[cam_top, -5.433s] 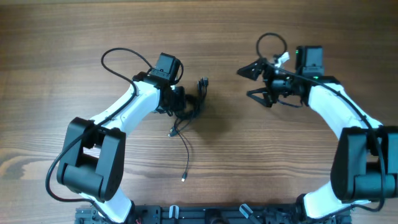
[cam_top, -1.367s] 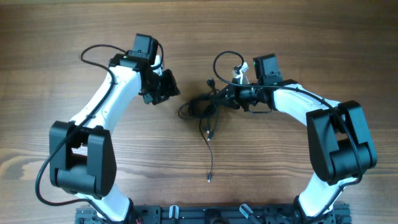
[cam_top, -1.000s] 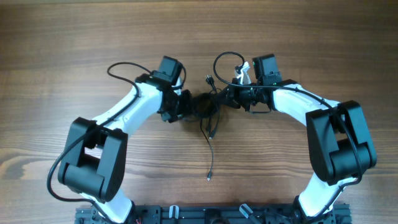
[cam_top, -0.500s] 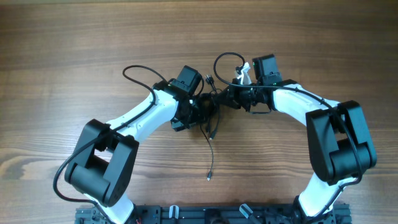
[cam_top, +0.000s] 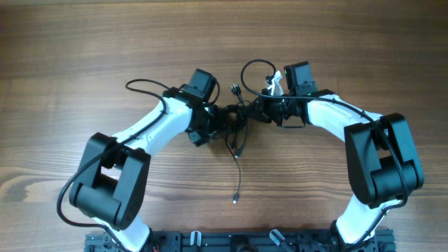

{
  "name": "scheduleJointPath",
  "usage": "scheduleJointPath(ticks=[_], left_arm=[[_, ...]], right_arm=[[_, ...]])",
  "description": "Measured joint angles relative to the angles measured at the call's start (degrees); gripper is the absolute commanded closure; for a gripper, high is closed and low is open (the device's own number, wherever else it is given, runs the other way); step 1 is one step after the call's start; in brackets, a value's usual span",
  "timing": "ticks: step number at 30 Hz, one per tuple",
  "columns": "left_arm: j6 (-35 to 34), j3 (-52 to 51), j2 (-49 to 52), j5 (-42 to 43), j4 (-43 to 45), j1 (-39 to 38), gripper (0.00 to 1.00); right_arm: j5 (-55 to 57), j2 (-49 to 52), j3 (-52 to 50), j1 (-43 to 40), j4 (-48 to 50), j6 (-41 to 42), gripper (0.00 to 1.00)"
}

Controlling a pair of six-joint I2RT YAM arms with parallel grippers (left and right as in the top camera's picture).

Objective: Untangle cables

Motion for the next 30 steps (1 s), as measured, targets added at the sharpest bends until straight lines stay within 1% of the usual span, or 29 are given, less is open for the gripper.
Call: scheduleJointPath(ticks=[2, 3, 5, 7, 8, 9, 10, 12, 17, 20, 21, 22, 23, 24, 25, 26, 27, 28, 30], left_arm=[[-1.81, -0.15, 0.28, -0.55, 0.46, -1.62, 0.46], [-2.78, -0.5, 0.5, -0.74, 1.14, -2.19, 0.51], [-4.17, -1.95, 0.85, -1.16, 2.75, -2.73, 0.65], [-5.38, -3.13, 0.92, -1.46, 3.74, -2.71, 0.69], [-5.53, -3.52, 0.98, -1.88, 3.82, -2.62, 0.74], [-5.73, -3.74, 0.98, -2.75, 3.87, -2.56, 0.9], [-5.95, -3.74, 0.98, -3.58, 3.87, -2.34, 0.96], [-6.03, -3.82, 0.98, -4.33, 3.69, -1.22, 0.96], [-1.68, -3.82, 0.98, -4.04, 2.4, 4.26, 0.96], [0.9, -3.82, 1.07, -4.85, -0.98, 11.13, 0.95], [1.4, -3.82, 1.07, -4.79, -1.64, 13.25, 0.89], [1.73, -3.82, 1.07, -4.72, -2.29, 15.28, 0.59], [2.14, -3.82, 1.07, -3.85, -2.69, 17.51, 0.4], [2.62, -3.82, 1.07, -2.49, -2.84, 19.93, 0.28], [2.78, -3.74, 1.03, -0.33, -2.64, 21.84, 0.2], [2.91, -3.61, 1.01, 1.49, -2.49, 22.8, 0.2], [3.06, -3.5, 0.96, 3.34, -2.45, 23.71, 0.24], [2.86, -3.43, 0.96, 4.87, -2.56, 24.11, 0.32], [3.17, -3.78, 0.98, 6.45, -3.02, 23.74, 0.43]], right_arm=[[0.02, 0.0, 0.0, 0.0, -0.02, 0.0, 0.96], [0.04, 0.0, 0.0, 0.0, -0.02, 0.0, 0.96], [0.2, 0.0, 0.0, 0.0, -0.13, 0.0, 0.96], [0.22, 0.0, 0.0, 0.0, -0.17, -0.02, 0.96], [0.22, 0.0, 0.0, 0.0, -0.17, -0.02, 0.96], [0.22, 0.0, 0.0, 0.0, -0.17, 0.0, 0.96], [0.22, 0.0, 0.0, 0.0, -0.17, -0.02, 0.96], [0.24, 0.0, 0.0, 0.0, -0.15, -0.02, 0.96], [0.24, 0.0, 0.0, 0.0, -0.17, -0.92, 0.96], [0.24, 0.0, 0.0, 0.0, -0.17, -1.4, 0.96], [0.26, 0.0, 0.0, 0.0, -0.17, -1.51, 0.96], [0.39, 0.0, 0.0, 0.0, -0.17, -1.51, 0.96], [0.61, 0.0, 0.0, 0.0, -0.2, -1.51, 0.96], [0.74, 0.0, 0.0, 0.0, -0.2, -1.53, 0.96], [0.85, 0.0, 0.0, 0.0, -0.2, -1.51, 0.96], [0.9, 0.0, 0.0, 0.0, -0.2, -1.51, 0.96], [1.03, 0.0, 0.0, 0.0, -0.2, -1.53, 0.96], [1.11, 0.0, 0.0, 0.0, -0.17, -1.53, 0.96], [1.33, 0.0, 0.0, 0.0, -0.2, -1.53, 0.96]])
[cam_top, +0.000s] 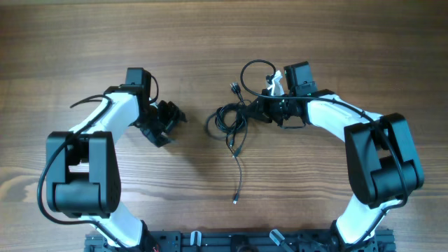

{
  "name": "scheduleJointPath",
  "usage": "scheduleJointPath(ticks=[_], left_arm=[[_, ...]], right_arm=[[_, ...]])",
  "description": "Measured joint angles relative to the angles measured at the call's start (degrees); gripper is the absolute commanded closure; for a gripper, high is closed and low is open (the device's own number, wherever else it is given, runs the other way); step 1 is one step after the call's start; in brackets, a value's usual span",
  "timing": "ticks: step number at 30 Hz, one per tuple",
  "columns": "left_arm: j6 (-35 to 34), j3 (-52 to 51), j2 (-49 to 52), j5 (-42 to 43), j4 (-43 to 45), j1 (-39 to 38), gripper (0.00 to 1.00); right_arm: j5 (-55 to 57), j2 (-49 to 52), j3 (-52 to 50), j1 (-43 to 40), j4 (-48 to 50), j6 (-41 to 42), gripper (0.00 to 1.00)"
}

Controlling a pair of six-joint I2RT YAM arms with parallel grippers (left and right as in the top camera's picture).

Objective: Untangle cables

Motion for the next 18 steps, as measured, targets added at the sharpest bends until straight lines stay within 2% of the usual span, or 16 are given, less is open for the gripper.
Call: scheduleJointPath(ticks=[2, 5, 7, 13, 16, 18], left_arm=[[-2.03, -0.59, 0.11, 0.55, -0.35, -2.29, 0.48], [-6.14, -0.85, 0.15, 1.01, -0.55, -6.4, 0.45], [-10.08, -0.85, 0.15, 0.42, -0.5, -10.03, 0.4], [-19.34, -0.83, 0.13, -2.23, 2.47, -18.01, 0.39], [-23.17, -0.68, -0.11, -4.9, 3.23, -20.46, 0.41], [-24.9, -0.68, -0.35, -6.78, 3.45, -21.35, 0.47]], right_arm=[[0.17, 0.0, 0.0, 0.0, 0.0, 0.0, 0.96], [0.35, 0.0, 0.0, 0.0, 0.0, 0.0, 0.96], [0.37, 0.0, 0.0, 0.0, 0.0, 0.0, 0.96], [0.37, 0.0, 0.0, 0.0, 0.0, 0.0, 0.95], [0.37, 0.0, 0.0, 0.0, 0.0, 0.0, 0.95], [0.37, 0.0, 0.0, 0.0, 0.0, 0.0, 0.95]])
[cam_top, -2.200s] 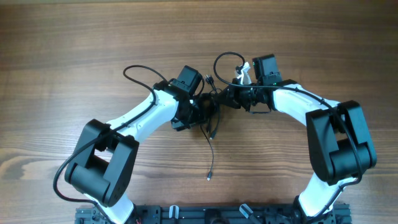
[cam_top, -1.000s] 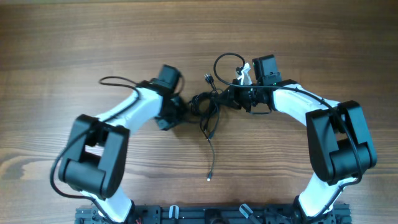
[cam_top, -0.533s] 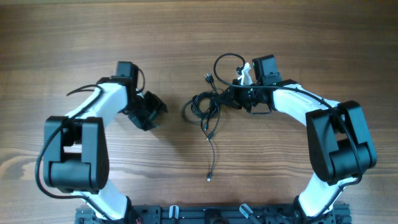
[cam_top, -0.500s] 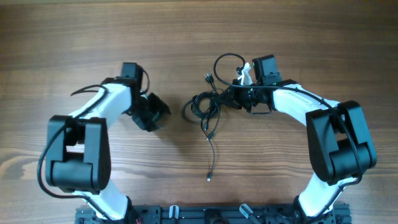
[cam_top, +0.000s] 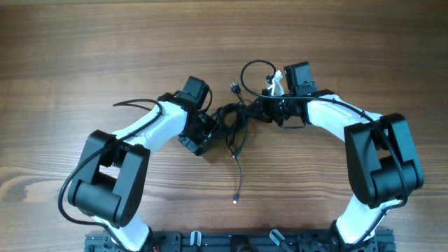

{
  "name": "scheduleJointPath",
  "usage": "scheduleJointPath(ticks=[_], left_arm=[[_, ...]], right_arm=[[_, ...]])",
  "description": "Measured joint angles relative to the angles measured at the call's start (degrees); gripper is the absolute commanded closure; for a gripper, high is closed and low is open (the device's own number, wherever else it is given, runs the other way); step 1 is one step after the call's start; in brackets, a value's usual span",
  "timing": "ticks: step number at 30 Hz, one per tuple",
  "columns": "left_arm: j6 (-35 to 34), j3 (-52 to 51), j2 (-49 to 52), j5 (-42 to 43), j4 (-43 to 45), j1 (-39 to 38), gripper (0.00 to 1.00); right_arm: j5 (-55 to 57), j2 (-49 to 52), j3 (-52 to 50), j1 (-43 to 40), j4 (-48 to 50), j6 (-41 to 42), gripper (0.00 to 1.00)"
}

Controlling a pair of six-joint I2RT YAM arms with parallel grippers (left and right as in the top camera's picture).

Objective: Untangle cables

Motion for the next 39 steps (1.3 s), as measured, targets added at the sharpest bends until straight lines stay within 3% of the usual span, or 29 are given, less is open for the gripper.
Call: scheduleJointPath(ticks=[4, 6, 11, 16, 21, 27, 30, 32, 34, 39], left_arm=[[-2.78, 0.0, -0.09, -2.01, 1.51, -1.27, 0.66], [-3.45, 0.0, 0.13, -2.73, 3.32, -1.81, 0.96], [-1.84, 0.59, 1.18, -2.69, 3.93, -1.95, 0.96], [13.2, 2.36, 0.72, -4.44, -5.27, 4.13, 0.96], [22.6, 6.21, -9.81, -5.7, -11.56, 16.76, 0.96], [24.65, 6.78, -18.34, -7.76, -12.46, 26.32, 0.91], [24.85, 6.78, -18.29, -9.73, -13.6, 27.23, 0.78], [25.03, 6.78, -17.97, -10.51, -14.12, 26.93, 0.57], [25.55, 6.78, -17.49, -10.93, -14.34, 26.43, 0.45], [26.43, 6.78, -17.22, -11.34, -13.84, 22.45, 0.43]], right_arm=[[0.0, 0.0, 0.0, 0.0, 0.0, 0.0, 0.95], [0.02, 0.0, 0.0, 0.0, 0.0, 0.0, 0.95], [0.02, 0.0, 0.0, 0.0, -0.02, 0.0, 0.96], [0.0, 0.0, 0.0, 0.46, -0.07, 0.0, 0.96], [0.24, 0.0, 0.02, 1.03, 0.02, -0.2, 0.96], [1.6, -0.07, 0.04, 0.55, 0.0, -0.24, 0.96], [1.92, -0.07, 0.04, 0.42, 0.0, -0.24, 0.96], [1.92, -0.07, 0.04, 0.42, 0.0, -0.24, 0.96], [1.68, -0.07, 0.04, 0.42, 0.04, -0.35, 0.96], [-3.54, -0.07, 0.04, 0.42, 4.02, -2.36, 0.96]])
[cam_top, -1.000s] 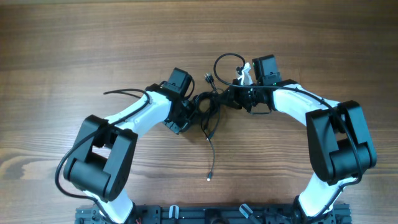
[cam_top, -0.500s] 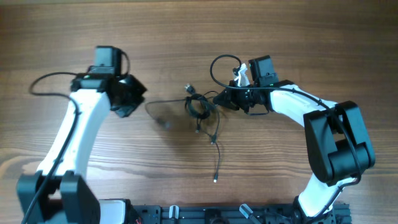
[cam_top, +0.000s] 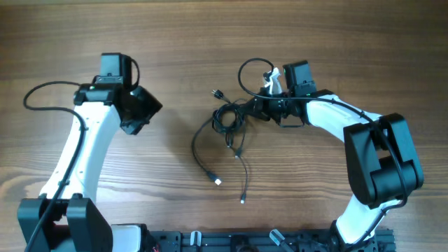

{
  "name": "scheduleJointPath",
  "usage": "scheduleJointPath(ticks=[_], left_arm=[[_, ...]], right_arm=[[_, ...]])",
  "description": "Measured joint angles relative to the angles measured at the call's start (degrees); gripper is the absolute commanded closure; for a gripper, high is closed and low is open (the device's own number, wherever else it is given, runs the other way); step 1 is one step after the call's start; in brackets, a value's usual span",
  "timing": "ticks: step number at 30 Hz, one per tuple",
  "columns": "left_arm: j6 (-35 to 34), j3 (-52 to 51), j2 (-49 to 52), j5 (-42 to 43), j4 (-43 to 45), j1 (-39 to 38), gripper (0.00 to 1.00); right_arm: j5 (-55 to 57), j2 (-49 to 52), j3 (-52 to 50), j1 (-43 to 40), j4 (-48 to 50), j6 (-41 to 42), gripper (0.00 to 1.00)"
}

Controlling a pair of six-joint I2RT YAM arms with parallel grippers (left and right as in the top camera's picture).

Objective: Untangle cables

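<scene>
A knot of black cables (cam_top: pixel 227 117) lies at the middle of the table in the overhead view. My right gripper (cam_top: pixel 250 112) is shut on the knot's right side. A thin loop (cam_top: pixel 253 68) rises behind that gripper. One long strand (cam_top: pixel 202 157) curves out of the knot to the left and ends in a plug (cam_top: pixel 218 182). A second strand runs down to a plug (cam_top: pixel 243 201). A short end with a plug (cam_top: pixel 215 93) points up-left. My left gripper (cam_top: pixel 152 108) is far left of the knot, open and holding nothing.
The wooden table (cam_top: pixel 336 42) stretches around the cables. The left arm's own black lead (cam_top: pixel 42 91) arcs over the table at the far left. The arms' base rail (cam_top: pixel 231 241) runs along the near edge.
My left gripper was against the knot's left side and is now far off to the upper left, holding nothing. A long strand now lies spread out left of the knot. The right gripper kept its hold.
My left gripper was at the knot's left side while the right held the other side. Then the left stood off to the left, open. Then it was back at the knot. Now it is away again, and one strand lies drawn out of the knot.
</scene>
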Motion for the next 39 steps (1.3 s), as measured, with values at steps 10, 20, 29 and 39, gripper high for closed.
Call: scheduleJointPath(ticks=[10, 20, 29, 39], left_arm=[[9.86, 0.0, 7.63, 8.72, 5.62, -9.07, 0.36], [18.88, -0.02, 18.8, 25.22, 13.11, -10.1, 0.39], [23.47, -0.02, 18.84, 31.52, 13.14, -10.1, 0.84], [24.37, -0.02, 18.84, 30.86, 14.45, -10.1, 0.96]], right_arm=[[-17.68, 0.0, 0.02, 0.0, 9.6, -7.61, 0.96], [-20.98, 0.0, 0.02, 0.0, 9.77, -7.91, 0.95], [-21.03, 0.0, 0.02, 0.0, 9.79, -7.91, 0.96], [-20.5, 0.0, 0.02, 0.0, 9.77, -6.6, 0.89]])
